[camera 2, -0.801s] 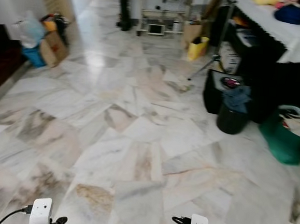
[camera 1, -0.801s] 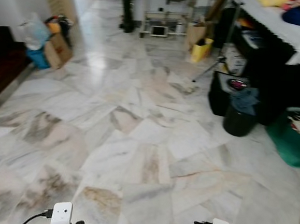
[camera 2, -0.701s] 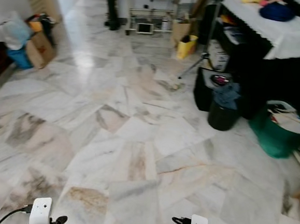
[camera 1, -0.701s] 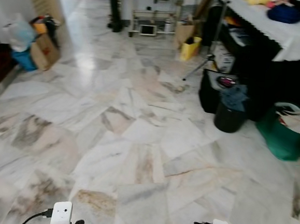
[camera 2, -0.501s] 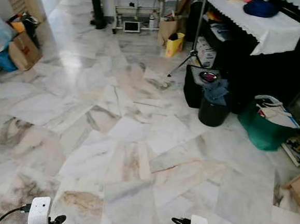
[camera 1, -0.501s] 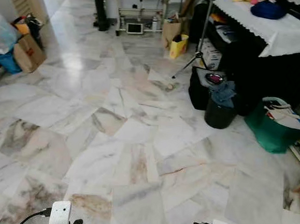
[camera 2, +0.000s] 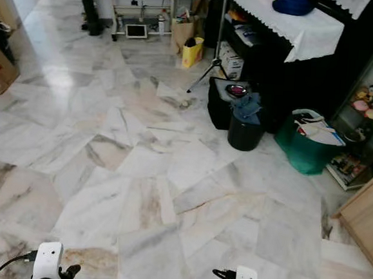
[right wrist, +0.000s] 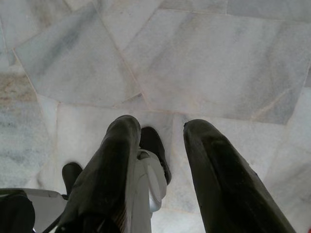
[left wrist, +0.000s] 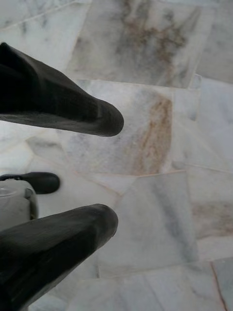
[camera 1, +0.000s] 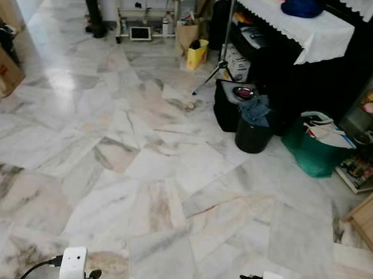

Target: Hang keys on a hook

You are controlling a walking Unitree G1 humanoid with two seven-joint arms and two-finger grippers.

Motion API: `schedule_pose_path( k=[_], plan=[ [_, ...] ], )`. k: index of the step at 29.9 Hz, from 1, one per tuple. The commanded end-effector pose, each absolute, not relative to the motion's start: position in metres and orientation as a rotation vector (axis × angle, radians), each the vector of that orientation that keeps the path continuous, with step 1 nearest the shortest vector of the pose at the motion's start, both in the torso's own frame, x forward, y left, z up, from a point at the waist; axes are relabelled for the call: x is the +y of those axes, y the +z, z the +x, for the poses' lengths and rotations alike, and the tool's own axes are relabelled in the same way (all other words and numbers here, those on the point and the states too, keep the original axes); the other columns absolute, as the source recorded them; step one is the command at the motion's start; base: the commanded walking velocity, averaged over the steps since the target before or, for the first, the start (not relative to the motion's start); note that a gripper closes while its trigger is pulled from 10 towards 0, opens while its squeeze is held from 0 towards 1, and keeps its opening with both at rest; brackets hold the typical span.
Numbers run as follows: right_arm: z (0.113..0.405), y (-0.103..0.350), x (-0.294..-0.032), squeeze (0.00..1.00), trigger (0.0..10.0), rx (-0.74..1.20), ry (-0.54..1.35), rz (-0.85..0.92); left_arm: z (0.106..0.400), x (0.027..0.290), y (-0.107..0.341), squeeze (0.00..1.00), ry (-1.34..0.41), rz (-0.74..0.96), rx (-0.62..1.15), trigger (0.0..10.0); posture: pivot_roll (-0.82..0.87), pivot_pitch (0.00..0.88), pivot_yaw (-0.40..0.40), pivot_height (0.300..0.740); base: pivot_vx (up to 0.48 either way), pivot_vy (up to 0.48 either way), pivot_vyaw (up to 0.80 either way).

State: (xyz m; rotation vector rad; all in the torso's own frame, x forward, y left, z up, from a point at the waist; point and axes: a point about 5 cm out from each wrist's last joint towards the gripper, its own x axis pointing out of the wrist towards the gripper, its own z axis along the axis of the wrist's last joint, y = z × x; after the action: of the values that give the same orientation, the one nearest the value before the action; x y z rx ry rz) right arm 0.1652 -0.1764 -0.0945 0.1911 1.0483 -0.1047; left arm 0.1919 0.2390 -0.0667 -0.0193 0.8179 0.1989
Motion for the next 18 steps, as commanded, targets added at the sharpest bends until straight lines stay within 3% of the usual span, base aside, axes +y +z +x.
schedule_pose_path(
  k=[1, 18],
  plan=[
    [0.1710, -0.0923, -0.1741, 0.00, 10.0, 1.042, -0.098, 0.192, 0.1884, 0.2413, -0.0688, 0.00, 0.204, -0.014, 0.847, 10.0, 0.08, 0.000, 0.007, 0.740, 0.000, 0.000, -0.77],
    [0.1695, -0.0927, -0.1773, 0.00, 10.0, 1.052, -0.088, 0.163, 0.1854, 0.2332, -0.0726, 0.00, 0.216, -0.042, 0.856, 10.0, 0.08, 0.000, -0.019, 0.740, 0.000, 0.000, -0.77]
  ],
)
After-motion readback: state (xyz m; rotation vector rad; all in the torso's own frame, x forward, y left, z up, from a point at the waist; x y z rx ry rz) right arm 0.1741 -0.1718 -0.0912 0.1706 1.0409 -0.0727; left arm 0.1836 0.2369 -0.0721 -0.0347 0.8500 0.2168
